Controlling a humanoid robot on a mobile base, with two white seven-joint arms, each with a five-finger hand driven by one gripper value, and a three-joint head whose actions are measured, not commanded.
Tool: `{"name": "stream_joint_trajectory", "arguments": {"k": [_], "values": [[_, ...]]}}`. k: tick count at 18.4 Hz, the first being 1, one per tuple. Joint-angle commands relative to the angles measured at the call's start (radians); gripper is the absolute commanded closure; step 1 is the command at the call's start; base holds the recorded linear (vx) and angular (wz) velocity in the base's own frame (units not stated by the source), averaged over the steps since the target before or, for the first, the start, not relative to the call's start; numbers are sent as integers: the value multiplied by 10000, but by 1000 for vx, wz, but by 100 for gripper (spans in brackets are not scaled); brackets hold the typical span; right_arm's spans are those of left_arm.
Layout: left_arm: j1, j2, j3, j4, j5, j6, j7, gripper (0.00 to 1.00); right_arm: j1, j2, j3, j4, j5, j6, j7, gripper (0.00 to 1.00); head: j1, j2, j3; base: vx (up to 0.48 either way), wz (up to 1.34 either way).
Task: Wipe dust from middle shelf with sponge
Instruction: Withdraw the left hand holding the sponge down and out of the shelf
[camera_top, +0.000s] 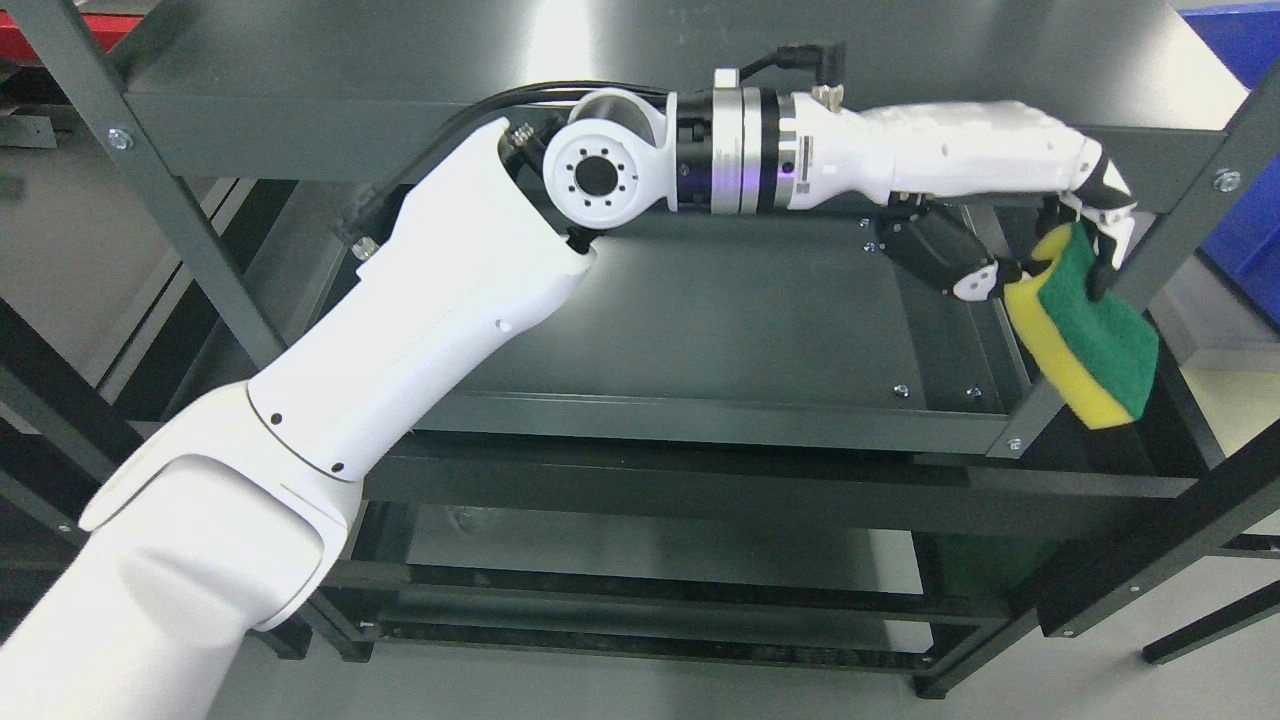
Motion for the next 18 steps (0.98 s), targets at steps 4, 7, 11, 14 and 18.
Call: {"name": "stream_joint_trajectory", "arguments": {"k": [4, 7, 11, 14, 18], "values": [[2227, -109, -795, -1165, -801, 267, -11, 100, 0, -175, -1, -174, 0, -8, 3, 0, 0, 0, 0, 0, 0], [3484, -109, -718, -1364, -863, 251, 4, 100, 0, -175, -1, -174, 0, -8, 3, 0, 0, 0, 0, 0, 0], [5418, -109, 15, -1871, -1139, 251, 81, 100, 0, -175, -1, -174, 0, -8, 3, 0, 0, 0, 0, 0, 0], [6339, -109, 1317, -2040, -1124, 297, 1196, 100, 0, -175, -1, -174, 0, -8, 3, 0, 0, 0, 0, 0, 0], [7612, -109, 3418, -2422, -513, 647, 3190, 99, 0, -175, 14, -174, 0, -8, 3, 0, 0, 0, 0, 0, 0]]}}
